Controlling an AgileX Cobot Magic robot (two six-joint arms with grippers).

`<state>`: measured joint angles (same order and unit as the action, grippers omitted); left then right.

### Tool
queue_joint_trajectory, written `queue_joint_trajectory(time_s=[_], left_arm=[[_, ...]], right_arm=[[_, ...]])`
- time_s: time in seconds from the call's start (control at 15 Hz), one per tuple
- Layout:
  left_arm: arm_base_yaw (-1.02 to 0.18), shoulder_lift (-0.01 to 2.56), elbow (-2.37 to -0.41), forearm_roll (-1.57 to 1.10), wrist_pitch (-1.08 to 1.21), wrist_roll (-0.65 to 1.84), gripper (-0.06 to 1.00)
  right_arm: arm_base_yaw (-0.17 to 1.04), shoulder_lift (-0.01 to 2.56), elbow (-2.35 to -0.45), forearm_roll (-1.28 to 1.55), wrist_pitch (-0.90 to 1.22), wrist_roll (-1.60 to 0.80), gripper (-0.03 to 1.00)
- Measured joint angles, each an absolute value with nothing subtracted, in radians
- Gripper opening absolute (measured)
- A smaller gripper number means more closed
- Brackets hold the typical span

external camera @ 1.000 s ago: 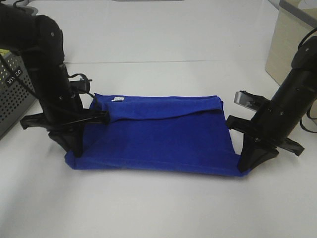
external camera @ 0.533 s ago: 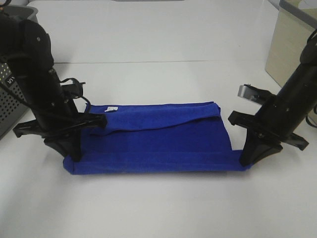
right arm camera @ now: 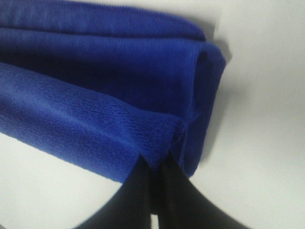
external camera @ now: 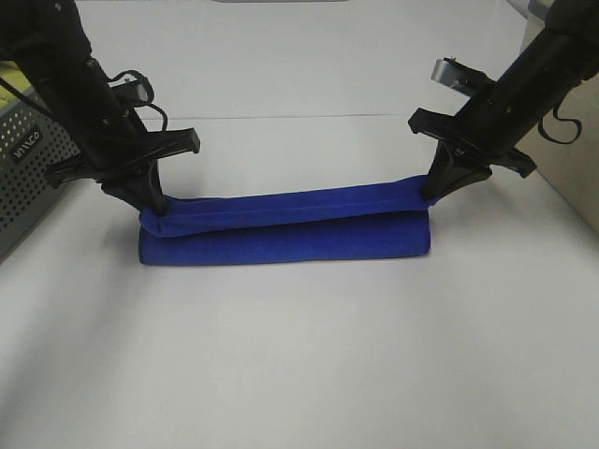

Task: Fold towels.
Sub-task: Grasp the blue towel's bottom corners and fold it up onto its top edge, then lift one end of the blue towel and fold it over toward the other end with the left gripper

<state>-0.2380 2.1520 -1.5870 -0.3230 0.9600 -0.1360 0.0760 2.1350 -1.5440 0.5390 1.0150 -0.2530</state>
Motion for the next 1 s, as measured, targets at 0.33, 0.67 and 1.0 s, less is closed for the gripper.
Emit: queue_joint_trajectory(time_s=[0.33,0.67,1.0], left_arm=[[-0.238,2.269,-1.739,-0.327,0.87,-0.128,0.01],[-0.238,2.284,-1.746,-0.327,0.887,-0.128,0.18],[-0.238,2.285,-1.771,-0.268,0.905,-0.108,0.81]], right_arm=[[0.076,2.281,-1.685,0.54,1.013,-0.253,0.02],[0.076,2.305,-1.687,0.554,1.017,-0.246,0.23],[0.075,2.299,-1.69,0.575,1.079,-0.246,0.83]])
